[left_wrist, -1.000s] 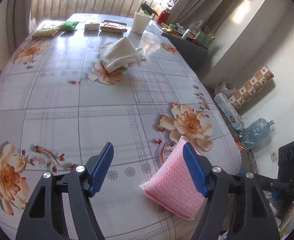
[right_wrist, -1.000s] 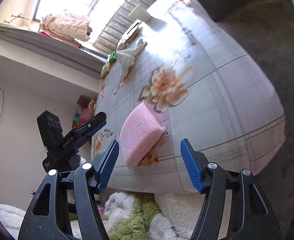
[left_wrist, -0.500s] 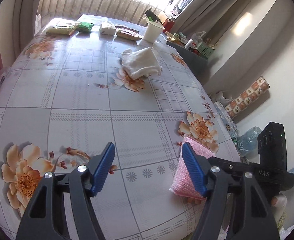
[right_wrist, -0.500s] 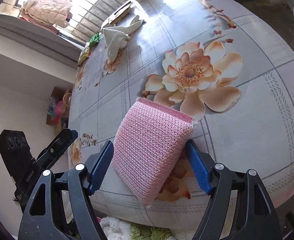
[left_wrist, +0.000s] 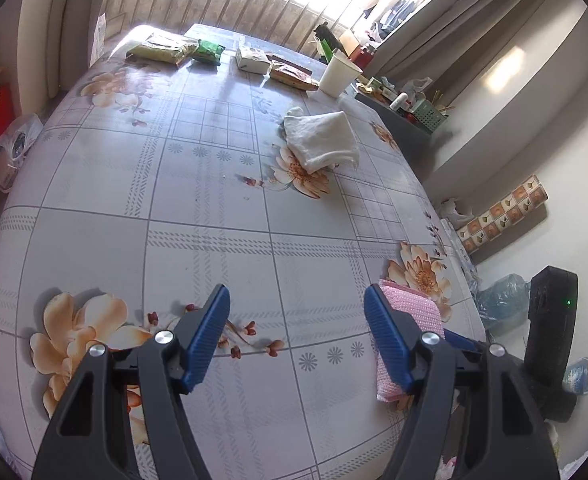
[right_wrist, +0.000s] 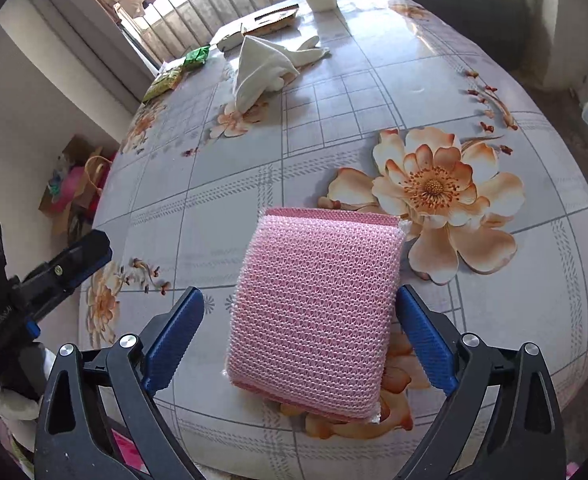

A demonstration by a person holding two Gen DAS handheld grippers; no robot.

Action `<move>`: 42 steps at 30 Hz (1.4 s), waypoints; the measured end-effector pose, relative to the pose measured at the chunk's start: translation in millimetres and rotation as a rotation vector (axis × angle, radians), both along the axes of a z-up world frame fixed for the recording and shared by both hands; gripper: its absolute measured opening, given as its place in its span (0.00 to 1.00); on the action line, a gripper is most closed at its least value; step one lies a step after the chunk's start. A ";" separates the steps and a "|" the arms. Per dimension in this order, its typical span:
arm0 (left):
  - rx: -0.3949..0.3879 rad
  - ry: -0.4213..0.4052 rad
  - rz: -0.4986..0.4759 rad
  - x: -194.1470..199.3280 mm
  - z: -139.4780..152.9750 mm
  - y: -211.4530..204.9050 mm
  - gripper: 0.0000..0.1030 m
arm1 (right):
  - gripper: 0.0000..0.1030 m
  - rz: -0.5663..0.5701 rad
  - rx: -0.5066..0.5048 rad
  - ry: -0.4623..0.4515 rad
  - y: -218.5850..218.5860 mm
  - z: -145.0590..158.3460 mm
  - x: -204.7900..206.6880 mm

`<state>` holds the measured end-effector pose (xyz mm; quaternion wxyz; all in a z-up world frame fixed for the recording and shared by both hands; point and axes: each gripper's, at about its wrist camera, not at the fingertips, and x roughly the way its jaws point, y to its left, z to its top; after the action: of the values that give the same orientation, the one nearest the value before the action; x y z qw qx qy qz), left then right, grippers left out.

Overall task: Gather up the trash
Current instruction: 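Grasp the pink mesh sponge with the right gripper, then grasp the white tissue with the left gripper while the right gripper holds the sponge, then carry the pink sponge and white tissue over the blue wastebasket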

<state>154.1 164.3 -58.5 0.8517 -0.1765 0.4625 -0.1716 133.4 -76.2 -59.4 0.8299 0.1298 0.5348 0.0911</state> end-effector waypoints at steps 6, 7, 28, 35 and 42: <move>0.029 -0.025 -0.034 26.5 10.9 -16.2 0.67 | 0.84 0.049 -0.146 -0.047 11.5 -7.3 6.8; 0.039 -0.030 -0.039 32.9 13.1 -19.4 0.67 | 0.81 0.055 -0.159 -0.054 9.4 -6.4 8.0; 0.313 -0.038 -0.125 219.5 -17.9 -107.4 0.57 | 0.77 -0.063 -0.064 -0.099 -82.1 0.9 22.1; 0.342 -0.018 -0.115 228.2 -30.5 -108.9 0.34 | 0.76 -0.048 -0.056 -0.111 -86.6 4.5 17.1; 0.326 -0.024 -0.120 213.9 -20.4 -108.1 0.12 | 0.74 -0.045 -0.045 -0.143 -88.2 12.4 14.0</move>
<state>368.0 56.2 -78.8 0.8628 -0.0060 0.4838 -0.1468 147.4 -164.4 -47.0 0.8705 0.1162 0.4732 0.0693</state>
